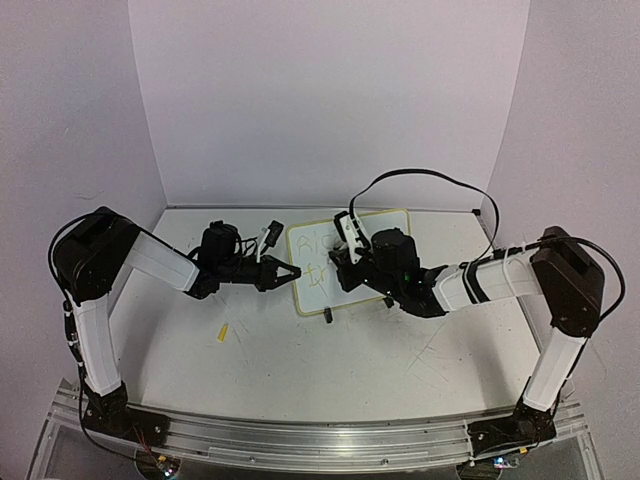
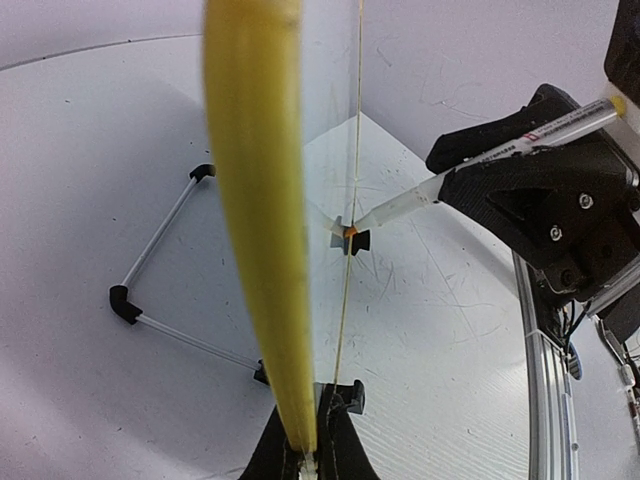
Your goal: Write a sentence on the whiteboard
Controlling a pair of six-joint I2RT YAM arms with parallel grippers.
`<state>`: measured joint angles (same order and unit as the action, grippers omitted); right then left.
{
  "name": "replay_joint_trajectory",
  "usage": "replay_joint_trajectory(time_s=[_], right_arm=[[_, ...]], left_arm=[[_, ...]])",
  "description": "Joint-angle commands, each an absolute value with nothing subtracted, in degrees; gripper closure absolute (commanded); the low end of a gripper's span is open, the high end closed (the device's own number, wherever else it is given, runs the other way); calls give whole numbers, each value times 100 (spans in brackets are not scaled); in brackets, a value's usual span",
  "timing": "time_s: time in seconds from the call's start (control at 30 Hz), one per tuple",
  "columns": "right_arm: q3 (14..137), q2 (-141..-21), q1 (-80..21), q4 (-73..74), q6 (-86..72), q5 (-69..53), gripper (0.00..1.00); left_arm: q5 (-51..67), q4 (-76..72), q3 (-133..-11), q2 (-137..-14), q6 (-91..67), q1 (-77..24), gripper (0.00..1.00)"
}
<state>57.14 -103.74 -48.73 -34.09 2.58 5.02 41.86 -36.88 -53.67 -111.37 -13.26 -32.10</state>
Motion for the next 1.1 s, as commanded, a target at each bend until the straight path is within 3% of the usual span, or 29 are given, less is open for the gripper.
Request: replay_joint_trajectory(time_s=[0.0, 1.07], right_arm=[[5987, -10537, -4851, -3641, 338, 607, 100], [5367, -10505, -4965, -3570, -259, 645, 100]], left_arm=[[3419, -3077, -5447, -11173, -888, -3142, 100], [3448, -3064, -5463, -11171, -905, -3135, 100]])
